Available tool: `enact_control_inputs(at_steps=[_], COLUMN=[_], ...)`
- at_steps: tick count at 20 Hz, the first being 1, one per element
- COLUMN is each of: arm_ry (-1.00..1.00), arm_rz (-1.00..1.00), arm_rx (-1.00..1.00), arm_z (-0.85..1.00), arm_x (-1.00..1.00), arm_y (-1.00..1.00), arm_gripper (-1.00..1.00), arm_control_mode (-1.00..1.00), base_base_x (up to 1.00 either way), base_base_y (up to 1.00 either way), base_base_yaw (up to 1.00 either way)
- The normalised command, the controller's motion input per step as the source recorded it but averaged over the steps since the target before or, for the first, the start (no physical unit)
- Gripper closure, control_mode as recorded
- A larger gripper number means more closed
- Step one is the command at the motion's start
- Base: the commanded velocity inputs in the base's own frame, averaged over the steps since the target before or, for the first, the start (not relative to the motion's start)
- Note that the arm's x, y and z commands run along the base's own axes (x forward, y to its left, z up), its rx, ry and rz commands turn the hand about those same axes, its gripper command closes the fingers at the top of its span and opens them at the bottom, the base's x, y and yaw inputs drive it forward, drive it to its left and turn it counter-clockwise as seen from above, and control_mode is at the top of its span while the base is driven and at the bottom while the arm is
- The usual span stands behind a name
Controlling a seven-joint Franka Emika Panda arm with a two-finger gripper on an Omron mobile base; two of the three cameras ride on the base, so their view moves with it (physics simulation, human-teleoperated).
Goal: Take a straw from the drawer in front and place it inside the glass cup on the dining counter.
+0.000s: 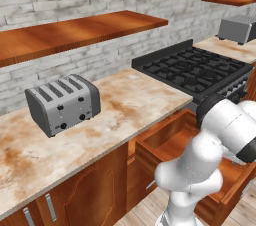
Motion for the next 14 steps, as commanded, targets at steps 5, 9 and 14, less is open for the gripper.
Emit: enact_control_inputs(at_steps=[5, 9, 14], arm_ry=[0.00, 0.01, 0.11], arm_rz=[0.44, 0.46, 0.48], arm_rx=[-0.03, 0.00, 0.01], arm_z=[0.16, 0.08, 0.16], arm_x=[0.16, 0.19, 0.37], arm_y=[0.34, 0.00, 0.00], arm_gripper=[-1.00, -1.00, -1.00], arm_control_mode=[-1.00, -1.00, -1.00], base_base_x=[0.00, 0.00, 0.00], base_base_y=[0.00, 0.00, 0.00], base_base_yaw=[0.00, 0.00, 0.00])
